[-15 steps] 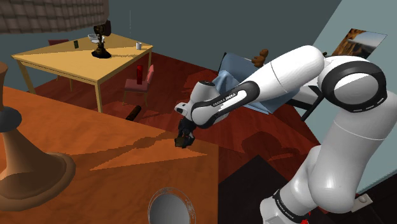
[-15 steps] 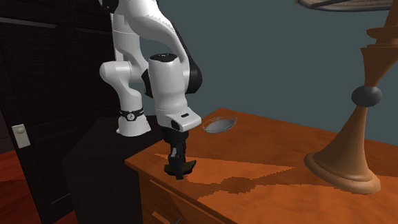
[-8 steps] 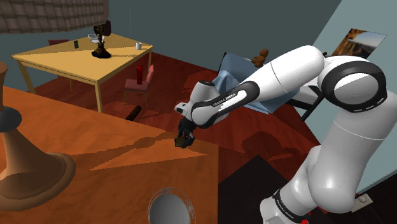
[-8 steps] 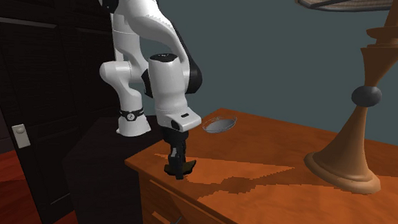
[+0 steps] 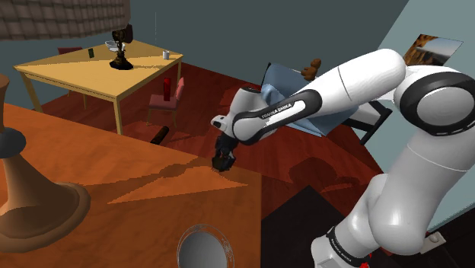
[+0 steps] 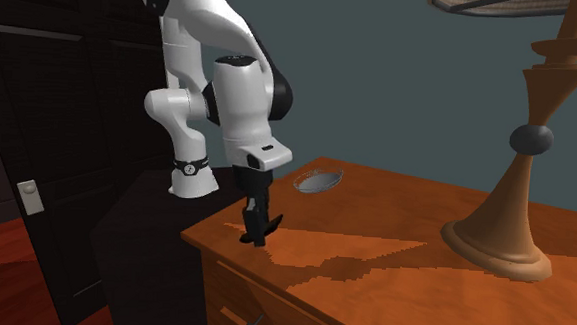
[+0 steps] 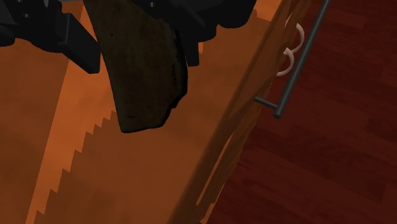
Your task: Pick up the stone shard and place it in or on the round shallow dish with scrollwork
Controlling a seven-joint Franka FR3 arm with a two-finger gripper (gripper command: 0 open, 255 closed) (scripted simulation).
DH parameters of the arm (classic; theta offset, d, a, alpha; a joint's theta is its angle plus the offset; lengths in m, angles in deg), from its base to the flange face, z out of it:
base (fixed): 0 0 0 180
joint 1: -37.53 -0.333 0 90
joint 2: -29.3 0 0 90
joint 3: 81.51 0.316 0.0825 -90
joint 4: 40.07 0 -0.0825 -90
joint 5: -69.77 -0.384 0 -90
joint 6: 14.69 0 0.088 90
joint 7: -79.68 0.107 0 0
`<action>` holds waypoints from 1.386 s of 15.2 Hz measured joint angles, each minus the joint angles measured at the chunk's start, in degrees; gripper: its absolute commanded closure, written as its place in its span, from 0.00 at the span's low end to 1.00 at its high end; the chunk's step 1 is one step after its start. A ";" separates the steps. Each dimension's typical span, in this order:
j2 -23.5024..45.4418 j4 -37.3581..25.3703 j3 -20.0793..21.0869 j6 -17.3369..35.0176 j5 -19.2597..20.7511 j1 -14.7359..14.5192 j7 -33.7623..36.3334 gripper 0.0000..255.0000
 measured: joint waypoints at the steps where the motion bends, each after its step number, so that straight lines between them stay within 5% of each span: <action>1: -0.63 -0.30 -0.04 -0.90 0.21 -0.04 0.30 1.00; 15: -7.84 -3.30 -0.36 -11.01 1.99 -0.02 2.50 1.00; 21: -12.43 2.10 3.13 -9.43 1.97 -3.43 9.14 1.00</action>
